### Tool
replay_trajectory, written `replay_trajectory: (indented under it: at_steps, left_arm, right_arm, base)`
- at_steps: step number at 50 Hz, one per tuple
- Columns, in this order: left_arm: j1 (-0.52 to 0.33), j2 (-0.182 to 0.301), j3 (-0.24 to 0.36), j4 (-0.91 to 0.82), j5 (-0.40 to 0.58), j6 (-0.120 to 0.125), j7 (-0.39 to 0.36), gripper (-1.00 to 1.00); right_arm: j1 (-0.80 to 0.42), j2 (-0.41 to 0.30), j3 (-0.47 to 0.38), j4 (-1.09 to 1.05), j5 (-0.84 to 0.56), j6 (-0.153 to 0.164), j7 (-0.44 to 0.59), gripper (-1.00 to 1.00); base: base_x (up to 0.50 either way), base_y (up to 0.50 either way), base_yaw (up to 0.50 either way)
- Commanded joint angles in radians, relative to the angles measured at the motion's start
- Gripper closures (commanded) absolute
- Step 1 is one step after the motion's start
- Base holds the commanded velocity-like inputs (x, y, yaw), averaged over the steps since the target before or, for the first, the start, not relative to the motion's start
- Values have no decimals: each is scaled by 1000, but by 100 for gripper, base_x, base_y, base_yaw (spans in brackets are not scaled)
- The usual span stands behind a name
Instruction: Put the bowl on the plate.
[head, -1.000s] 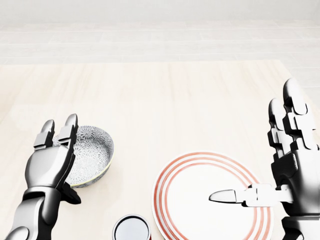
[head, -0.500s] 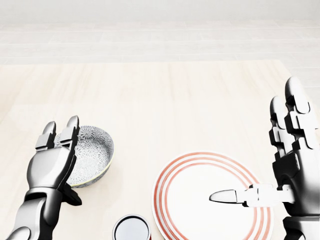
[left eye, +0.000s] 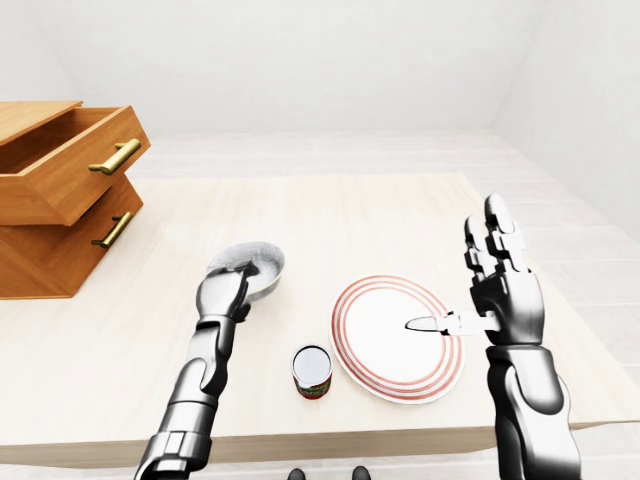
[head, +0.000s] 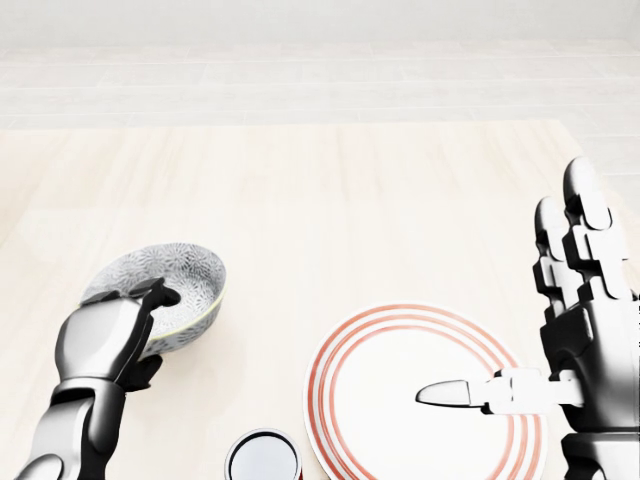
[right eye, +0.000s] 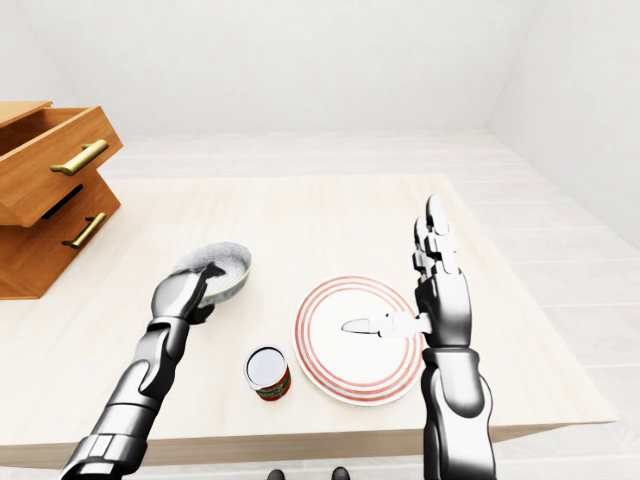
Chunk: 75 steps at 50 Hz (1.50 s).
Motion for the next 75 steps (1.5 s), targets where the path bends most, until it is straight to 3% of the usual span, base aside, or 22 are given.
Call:
replay_trajectory:
  at_steps: [1,2,3,15,26,53,75]
  left_arm:
    - [-3,4,2,11,-3,-3,7,44]
    - [-3,4,1,12,-3,-3,8,85]
    - [-2,4,1,11,-3,-3,8,100]
    - [0,5,1,6,-2,-3,6,100]
    - [-1,7,6,-37,10,18,-22,100]
    - [13,1,50,-395,20,91,-242,100]
    - [30,-111,-38,-590,62,92,-370,100]
  right_arm:
    - [1,1,5,6,-2,0,-1,-100]
    - [0,0,5,5,-2,0,-2,-100]
    - [0,0,6,4,-2,0,-2,-100]
    - [1,0,8,10,-4,0,-3,-100]
    - [-1,-2,4,18,0,0,-4,-100]
    - [6,-2,-17,-38,8,0,5,-100]
    - [54,8,-54,-135,28,0,29,-100]
  base:
    - [0,0,0]
    - [0,0,0]
    - [0,0,0]
    - [0,0,0]
    - [0,0,0]
    - [0,0,0]
    - [0,0,0]
